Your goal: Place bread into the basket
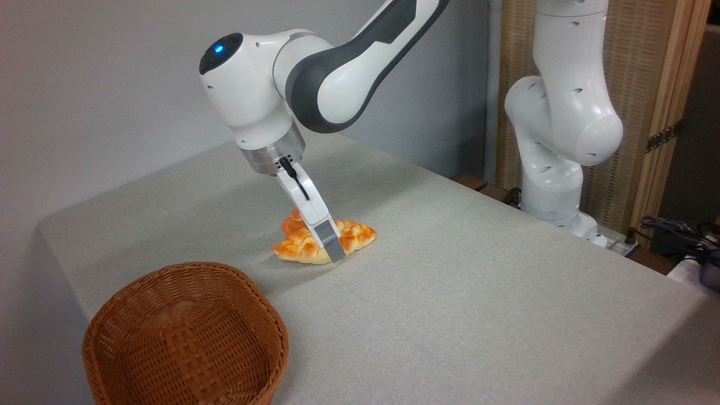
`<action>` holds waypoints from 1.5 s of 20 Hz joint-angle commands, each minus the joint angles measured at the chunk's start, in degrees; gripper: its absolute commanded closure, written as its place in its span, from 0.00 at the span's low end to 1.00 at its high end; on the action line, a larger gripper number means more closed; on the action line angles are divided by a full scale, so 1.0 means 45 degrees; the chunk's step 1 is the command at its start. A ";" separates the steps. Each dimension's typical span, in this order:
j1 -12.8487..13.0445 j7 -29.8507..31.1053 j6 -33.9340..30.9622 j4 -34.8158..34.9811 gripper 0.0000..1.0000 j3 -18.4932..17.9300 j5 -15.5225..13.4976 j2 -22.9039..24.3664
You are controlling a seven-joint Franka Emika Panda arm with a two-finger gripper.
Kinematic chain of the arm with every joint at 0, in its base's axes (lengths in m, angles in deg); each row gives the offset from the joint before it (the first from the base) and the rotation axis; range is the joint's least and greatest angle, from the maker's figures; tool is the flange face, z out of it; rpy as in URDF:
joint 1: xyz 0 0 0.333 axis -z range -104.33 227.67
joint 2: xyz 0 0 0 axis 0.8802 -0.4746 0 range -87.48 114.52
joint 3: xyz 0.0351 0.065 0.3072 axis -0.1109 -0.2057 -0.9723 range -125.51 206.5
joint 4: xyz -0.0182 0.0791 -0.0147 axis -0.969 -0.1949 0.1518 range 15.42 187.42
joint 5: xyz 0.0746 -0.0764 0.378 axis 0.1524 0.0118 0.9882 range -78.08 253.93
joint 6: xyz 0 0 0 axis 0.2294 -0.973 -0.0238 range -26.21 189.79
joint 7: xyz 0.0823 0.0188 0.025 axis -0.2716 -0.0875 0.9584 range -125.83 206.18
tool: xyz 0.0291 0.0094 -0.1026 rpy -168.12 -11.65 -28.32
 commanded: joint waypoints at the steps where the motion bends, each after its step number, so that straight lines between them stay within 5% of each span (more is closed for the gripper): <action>1: 0.0171 -0.0246 -0.0028 -0.0023 0.00 0.0170 -0.0209 -0.0353; 6: 0.0191 -0.0245 -0.0048 -0.0042 0.00 0.0190 -0.0307 -0.0372; 7: 0.0191 -0.0246 -0.0048 -0.0042 0.06 0.0190 -0.0307 -0.0372; 11: 0.0191 -0.0304 -0.0048 -0.0042 0.58 0.0210 -0.0365 -0.0431; 25: 0.0171 -0.0480 -0.0067 -0.0101 0.61 0.0190 -0.0502 -0.0412; 30: 0.0093 -0.0656 -0.0301 -0.0491 0.75 0.0014 -0.0482 -0.0255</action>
